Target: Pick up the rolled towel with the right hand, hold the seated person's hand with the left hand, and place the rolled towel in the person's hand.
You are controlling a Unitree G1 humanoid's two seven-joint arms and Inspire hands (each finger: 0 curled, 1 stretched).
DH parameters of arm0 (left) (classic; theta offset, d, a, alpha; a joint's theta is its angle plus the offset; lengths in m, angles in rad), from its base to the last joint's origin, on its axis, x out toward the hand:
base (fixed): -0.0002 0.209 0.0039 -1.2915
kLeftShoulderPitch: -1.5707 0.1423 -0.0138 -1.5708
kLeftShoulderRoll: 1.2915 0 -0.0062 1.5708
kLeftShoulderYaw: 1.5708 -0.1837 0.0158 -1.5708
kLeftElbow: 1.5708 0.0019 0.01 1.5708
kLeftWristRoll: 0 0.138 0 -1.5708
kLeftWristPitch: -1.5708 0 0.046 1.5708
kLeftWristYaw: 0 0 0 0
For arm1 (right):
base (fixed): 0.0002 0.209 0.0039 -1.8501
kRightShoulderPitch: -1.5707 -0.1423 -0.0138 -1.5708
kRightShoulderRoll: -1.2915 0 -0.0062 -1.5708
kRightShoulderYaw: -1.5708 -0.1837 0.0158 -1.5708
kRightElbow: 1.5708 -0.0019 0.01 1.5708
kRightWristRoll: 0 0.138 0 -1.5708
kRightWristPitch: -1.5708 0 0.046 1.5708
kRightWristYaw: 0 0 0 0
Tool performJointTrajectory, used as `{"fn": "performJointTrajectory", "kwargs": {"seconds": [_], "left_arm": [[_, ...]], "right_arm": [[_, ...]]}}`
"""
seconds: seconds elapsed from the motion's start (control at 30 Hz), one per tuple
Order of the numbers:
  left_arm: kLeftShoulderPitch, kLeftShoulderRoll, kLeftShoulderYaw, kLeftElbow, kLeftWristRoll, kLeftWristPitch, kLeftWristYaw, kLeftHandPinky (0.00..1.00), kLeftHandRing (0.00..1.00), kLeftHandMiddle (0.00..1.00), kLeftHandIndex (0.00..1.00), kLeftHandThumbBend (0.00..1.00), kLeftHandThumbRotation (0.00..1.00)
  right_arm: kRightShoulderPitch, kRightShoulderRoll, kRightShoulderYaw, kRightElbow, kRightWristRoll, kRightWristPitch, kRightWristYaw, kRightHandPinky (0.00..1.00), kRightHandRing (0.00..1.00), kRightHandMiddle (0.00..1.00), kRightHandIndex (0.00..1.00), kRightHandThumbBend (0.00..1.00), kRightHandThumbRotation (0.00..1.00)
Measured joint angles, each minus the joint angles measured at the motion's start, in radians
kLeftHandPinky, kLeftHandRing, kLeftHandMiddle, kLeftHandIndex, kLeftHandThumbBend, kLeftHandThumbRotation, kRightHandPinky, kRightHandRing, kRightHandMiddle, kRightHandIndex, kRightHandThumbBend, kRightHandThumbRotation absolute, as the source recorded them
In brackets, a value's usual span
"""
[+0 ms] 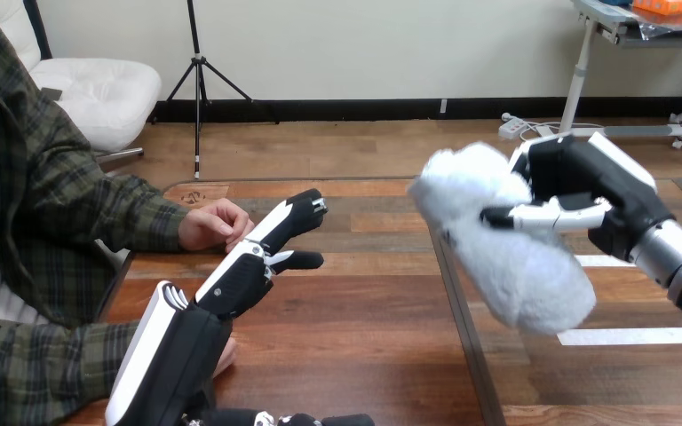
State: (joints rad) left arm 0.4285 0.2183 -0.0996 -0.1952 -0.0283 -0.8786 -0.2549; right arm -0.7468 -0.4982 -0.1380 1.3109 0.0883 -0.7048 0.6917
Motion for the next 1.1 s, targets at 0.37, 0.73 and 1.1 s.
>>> {"fn": "performJointTrajectory", "kwargs": {"seconds": [0.37,0.73,1.1], "left_arm": [[0.003,0.009,0.008,0.000,0.007,0.012,0.000,0.75,0.89,0.93,0.88,1.00,0.21],[0.008,0.011,0.041,0.000,0.049,0.014,0.007,0.73,0.88,0.91,0.88,1.00,0.22],[0.040,0.007,0.109,-0.033,0.193,0.051,0.047,0.80,0.89,0.92,0.89,1.00,0.29]], "right_arm": [[0.003,0.024,-0.055,-0.061,0.090,0.041,0.077,0.09,0.13,0.21,0.26,0.66,0.00],[0.035,0.048,-0.078,-0.127,0.146,0.063,0.110,0.06,0.11,0.19,0.24,0.61,0.00],[0.077,0.071,-0.100,-0.148,0.184,0.076,0.139,0.06,0.11,0.19,0.23,0.64,0.00]]}}
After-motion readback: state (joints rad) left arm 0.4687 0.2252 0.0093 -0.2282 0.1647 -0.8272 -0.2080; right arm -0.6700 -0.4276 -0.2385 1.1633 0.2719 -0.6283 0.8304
